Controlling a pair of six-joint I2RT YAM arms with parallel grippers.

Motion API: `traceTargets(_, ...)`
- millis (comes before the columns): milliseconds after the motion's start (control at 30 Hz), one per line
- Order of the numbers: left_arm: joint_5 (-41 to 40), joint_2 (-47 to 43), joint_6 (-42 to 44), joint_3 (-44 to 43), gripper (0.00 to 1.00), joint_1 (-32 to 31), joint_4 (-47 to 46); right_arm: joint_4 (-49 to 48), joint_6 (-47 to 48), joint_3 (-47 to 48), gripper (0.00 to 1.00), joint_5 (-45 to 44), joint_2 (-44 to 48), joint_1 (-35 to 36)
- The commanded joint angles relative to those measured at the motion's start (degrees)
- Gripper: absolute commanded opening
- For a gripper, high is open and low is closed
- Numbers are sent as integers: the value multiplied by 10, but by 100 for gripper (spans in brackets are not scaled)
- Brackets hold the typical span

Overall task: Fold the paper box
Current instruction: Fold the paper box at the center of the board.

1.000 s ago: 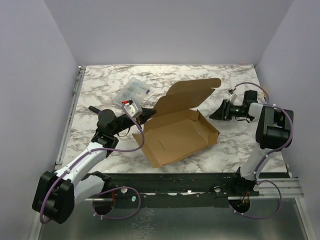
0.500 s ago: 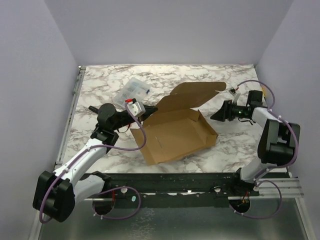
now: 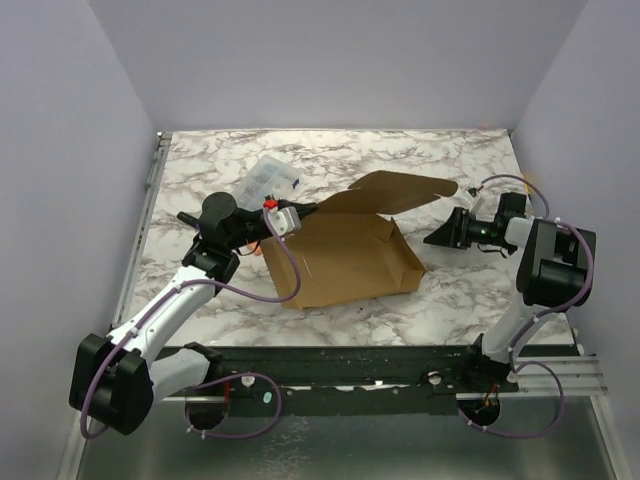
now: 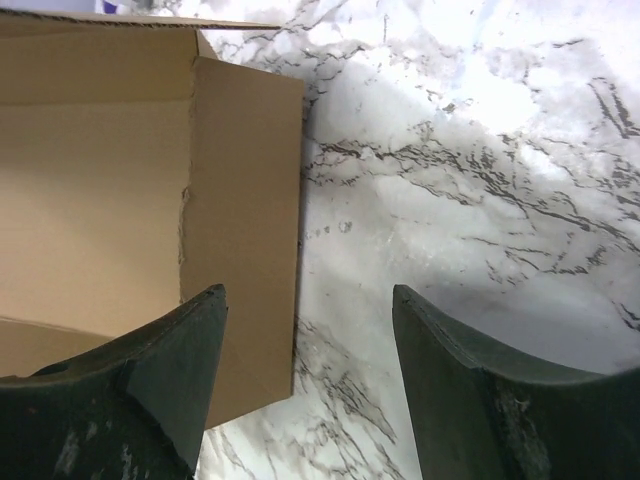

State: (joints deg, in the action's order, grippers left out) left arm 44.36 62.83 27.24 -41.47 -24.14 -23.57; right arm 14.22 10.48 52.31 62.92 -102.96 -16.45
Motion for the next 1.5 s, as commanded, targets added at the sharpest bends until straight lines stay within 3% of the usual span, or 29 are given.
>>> traceTargets(0, 18, 3, 78, -18, 0, -6, 0, -38, -56, 1, 71, 58, -28, -1)
traceTargets(467, 7, -27, 101, -7, 0, -29, -48, -58, -122, 21, 73, 86, -85, 40)
traceTargets(833, -42, -51, 189, 10, 0, -80, -72, -107, -162, 38, 76, 143, -125, 56)
traceTargets(1467, -111, -116, 329, 84, 0, -163, -110, 28, 29, 121, 76, 249, -121, 104)
